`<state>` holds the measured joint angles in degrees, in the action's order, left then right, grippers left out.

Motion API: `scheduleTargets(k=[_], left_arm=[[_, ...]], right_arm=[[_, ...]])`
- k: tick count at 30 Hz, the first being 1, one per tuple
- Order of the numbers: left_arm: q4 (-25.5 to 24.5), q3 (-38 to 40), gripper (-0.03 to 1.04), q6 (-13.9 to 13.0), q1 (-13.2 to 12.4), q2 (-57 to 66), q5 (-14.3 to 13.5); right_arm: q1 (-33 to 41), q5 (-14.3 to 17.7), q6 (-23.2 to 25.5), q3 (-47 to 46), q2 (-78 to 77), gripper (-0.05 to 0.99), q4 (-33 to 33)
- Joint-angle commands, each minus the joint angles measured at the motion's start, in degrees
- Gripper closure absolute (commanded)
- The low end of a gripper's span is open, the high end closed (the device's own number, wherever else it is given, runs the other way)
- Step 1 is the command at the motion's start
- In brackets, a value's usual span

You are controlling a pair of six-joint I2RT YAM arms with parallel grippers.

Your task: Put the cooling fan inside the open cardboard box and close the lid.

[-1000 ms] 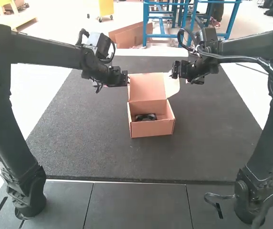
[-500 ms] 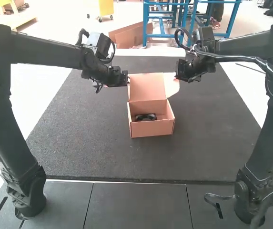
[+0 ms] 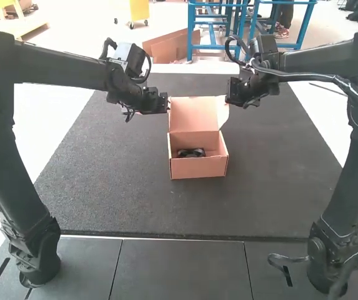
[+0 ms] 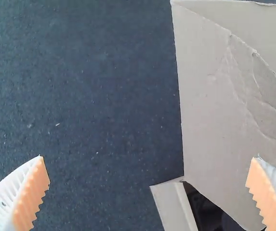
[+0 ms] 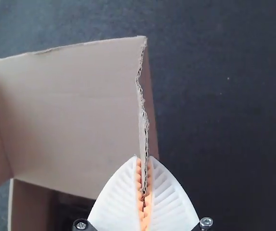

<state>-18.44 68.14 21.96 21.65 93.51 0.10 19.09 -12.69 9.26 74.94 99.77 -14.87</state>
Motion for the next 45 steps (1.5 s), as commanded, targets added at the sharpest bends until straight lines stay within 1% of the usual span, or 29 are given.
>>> scheduleTargets(k=[1,6,9,14,16,22,29,36,45], left_arm=[[0.16,2.61,0.04,0.28,0.76,0.09,0.87],[-0.02,2.88,0.04,0.28,1.03,0.09,0.96],[-0.2,2.88,0.04,0.28,1.29,0.09,1.04],[-0.72,2.88,0.04,0.28,1.47,0.0,1.66],[-1.08,2.88,0.04,0.46,1.73,-0.09,1.92],[-1.69,2.35,0.04,0.9,2.78,-0.79,2.19],[-3.18,0.77,0.04,0.9,3.14,-2.28,2.27],[-4.42,-2.31,0.04,0.72,3.22,-4.04,2.27],[-4.77,-6.26,0.04,0.81,4.45,-6.24,2.54]], right_arm=[[2.09,-0.06,0.68,0.39,0.61,0.94,-0.95],[3.85,0.73,1.38,-0.14,0.25,0.94,-2.09],[4.2,1.26,1.47,-0.84,-0.89,0.94,-3.93],[4.29,4.16,1.64,-4.8,-3.53,0.94,-3.93],[4.2,4.69,1.91,-6.56,-4.67,0.94,-2.79],[4.37,4.69,2.35,-10.6,-7.48,0.94,-1.65],[6.31,4.87,3.4,-15.17,-10.03,0.94,0.64],[7.01,5.39,3.58,-18.86,-11.26,0.94,3.45],[7.63,5.39,4.02,-22.73,-12.58,0.94,4.94]])
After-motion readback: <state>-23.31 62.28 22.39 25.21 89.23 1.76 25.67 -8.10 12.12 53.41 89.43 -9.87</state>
